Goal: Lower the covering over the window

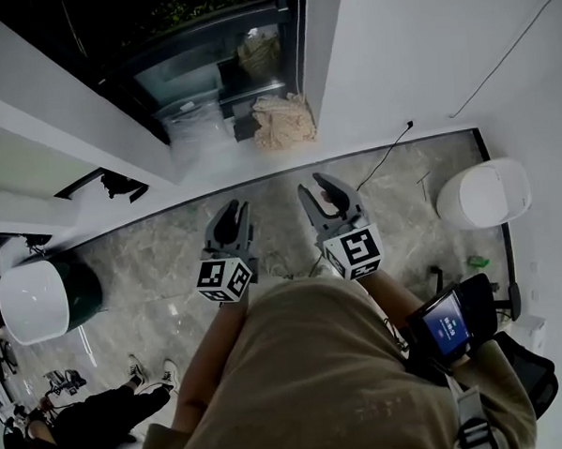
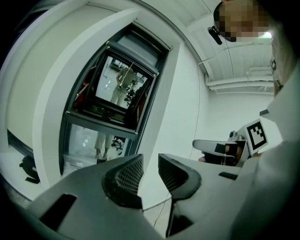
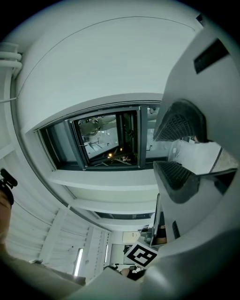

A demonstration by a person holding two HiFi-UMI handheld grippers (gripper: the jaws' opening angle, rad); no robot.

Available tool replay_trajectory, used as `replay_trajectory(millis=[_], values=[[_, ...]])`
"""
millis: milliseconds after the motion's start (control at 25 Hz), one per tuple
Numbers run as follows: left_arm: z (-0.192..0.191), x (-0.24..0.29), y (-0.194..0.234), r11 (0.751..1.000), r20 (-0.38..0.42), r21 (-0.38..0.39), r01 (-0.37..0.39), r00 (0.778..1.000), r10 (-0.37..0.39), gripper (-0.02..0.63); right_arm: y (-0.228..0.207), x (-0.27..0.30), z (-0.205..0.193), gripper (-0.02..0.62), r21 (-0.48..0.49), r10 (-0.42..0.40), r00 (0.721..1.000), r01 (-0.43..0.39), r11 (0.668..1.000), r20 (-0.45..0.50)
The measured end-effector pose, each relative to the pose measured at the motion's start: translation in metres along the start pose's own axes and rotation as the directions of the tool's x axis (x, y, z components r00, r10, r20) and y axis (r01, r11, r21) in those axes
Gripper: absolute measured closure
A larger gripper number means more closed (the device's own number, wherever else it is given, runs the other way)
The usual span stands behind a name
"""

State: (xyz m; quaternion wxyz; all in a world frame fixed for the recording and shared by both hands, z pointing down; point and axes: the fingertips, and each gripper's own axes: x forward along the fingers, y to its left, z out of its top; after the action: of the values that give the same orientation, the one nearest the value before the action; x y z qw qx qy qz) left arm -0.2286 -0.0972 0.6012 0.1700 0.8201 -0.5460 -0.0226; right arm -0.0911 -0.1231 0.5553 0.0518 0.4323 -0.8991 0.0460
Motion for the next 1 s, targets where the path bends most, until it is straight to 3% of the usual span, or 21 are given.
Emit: replay_trajectory(millis=[680,1000], values=[[-0.039,-0.009,-0.135,0.998,-0.015,0.030,0.048,0.999,-0.048,0.495,-0.046,-0.131,-0.010,0.460,0.014,-0.024,0.999,0.024,1.000,0.025],[-0.058,-0.028,-0.163,0.999,-0.013,0.011,0.031,0.999,-0.031,0.497,-0.049,-0.174,-0.019,0.462,0.015,-0.027,0.999,0.027,1.000,0.027]])
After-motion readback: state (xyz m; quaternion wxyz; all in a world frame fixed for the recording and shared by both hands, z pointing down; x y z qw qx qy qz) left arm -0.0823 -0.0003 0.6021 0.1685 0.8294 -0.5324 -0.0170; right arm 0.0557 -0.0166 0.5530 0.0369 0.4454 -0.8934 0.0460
